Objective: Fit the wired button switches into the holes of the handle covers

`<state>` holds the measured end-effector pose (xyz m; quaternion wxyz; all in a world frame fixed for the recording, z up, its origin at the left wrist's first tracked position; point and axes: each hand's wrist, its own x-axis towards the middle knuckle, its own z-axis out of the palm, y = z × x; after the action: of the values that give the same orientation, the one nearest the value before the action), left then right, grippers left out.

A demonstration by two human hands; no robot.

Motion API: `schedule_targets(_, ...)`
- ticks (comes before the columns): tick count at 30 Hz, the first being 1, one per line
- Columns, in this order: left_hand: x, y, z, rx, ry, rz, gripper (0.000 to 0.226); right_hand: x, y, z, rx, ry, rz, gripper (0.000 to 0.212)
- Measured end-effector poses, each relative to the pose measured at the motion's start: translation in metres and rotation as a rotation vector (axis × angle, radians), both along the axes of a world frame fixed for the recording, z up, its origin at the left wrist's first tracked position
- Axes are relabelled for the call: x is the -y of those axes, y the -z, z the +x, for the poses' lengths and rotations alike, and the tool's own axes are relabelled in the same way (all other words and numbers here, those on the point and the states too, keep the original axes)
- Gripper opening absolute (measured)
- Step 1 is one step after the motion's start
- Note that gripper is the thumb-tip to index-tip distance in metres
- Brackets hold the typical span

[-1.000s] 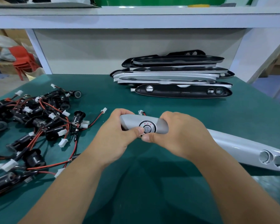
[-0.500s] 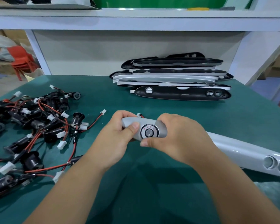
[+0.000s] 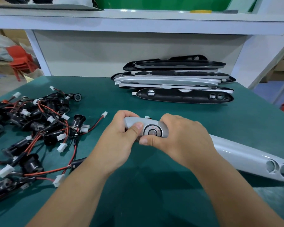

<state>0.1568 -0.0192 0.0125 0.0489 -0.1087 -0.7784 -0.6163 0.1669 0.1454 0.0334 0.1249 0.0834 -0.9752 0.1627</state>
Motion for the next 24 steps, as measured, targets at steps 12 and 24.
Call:
schedule_targets(12,0.001,0.012,-0.007,0.097,-0.024,-0.082,0.041,-0.042,0.004,0.005,0.244,-0.037,-0.036,0.056)
schedule_targets(24,-0.022,0.013,0.002,-0.018,-0.075,-0.165,0.034,-0.029,0.012,-0.002,0.104,0.211,0.009,0.07)
